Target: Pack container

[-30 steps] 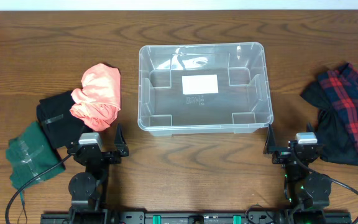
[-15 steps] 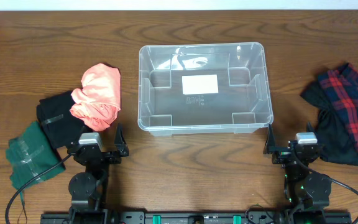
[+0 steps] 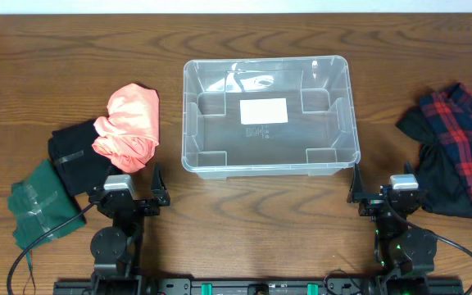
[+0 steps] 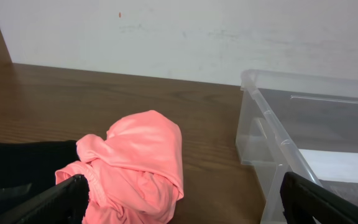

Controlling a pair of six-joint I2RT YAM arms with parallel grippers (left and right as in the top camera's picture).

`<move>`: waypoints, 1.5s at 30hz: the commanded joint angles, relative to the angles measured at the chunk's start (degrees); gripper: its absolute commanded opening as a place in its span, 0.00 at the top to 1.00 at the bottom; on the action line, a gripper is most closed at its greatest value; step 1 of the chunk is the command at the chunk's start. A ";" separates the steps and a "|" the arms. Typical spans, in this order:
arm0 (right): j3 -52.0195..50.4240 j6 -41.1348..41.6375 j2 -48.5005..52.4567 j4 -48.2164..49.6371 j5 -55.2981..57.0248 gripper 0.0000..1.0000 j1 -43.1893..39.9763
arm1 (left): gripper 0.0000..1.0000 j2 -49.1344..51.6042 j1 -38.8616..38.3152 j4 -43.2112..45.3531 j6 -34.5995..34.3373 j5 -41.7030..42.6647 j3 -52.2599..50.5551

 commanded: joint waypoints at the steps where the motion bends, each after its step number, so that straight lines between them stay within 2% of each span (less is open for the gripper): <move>1: -0.07 -0.50 -0.26 -0.24 0.20 0.01 -0.28 | 0.02 0.11 -0.22 -2.45 0.57 -0.52 -0.98; 12: -0.07 -0.28 -0.24 -0.28 -0.48 0.01 -0.28 | 0.02 0.11 -0.22 -2.43 0.57 -0.57 -0.98; 15: -0.07 4.57 -0.24 -0.22 -0.90 0.01 -0.28 | 0.02 0.11 -0.22 -1.57 0.31 -0.44 -0.98; 17: 0.11 5.77 -0.20 -0.39 -1.14 0.01 -0.28 | 0.02 0.11 -0.22 -1.53 -3.02 -0.46 -0.55; 20: 2.45 5.75 -0.04 -2.60 -1.29 0.01 -0.28 | 0.02 0.61 -0.24 -5.84 -6.78 -0.44 2.64; 25: 11.23 5.51 4.35 -9.60 2.62 0.01 -0.33 | 0.02 5.86 -0.22 -14.91 -7.26 -0.46 13.51; 28: 19.10 5.03 11.32 -15.02 6.08 0.01 -0.33 | 0.02 12.22 -0.22 -19.54 -7.19 -0.70 21.88; 36: 45.03 4.92 38.82 -32.28 11.61 0.01 -1.38 | 0.02 35.01 -0.22 -36.39 -5.09 -0.42 42.99; 41: 62.05 -0.79 56.65 -45.48 8.90 0.01 -5.99 | 0.02 47.58 -0.22 -49.18 -2.69 -0.24 53.66; 45: 71.95 -5.75 66.69 -51.84 10.16 0.01 -8.33 | 0.02 52.68 -0.22 -52.83 -2.69 -0.24 57.20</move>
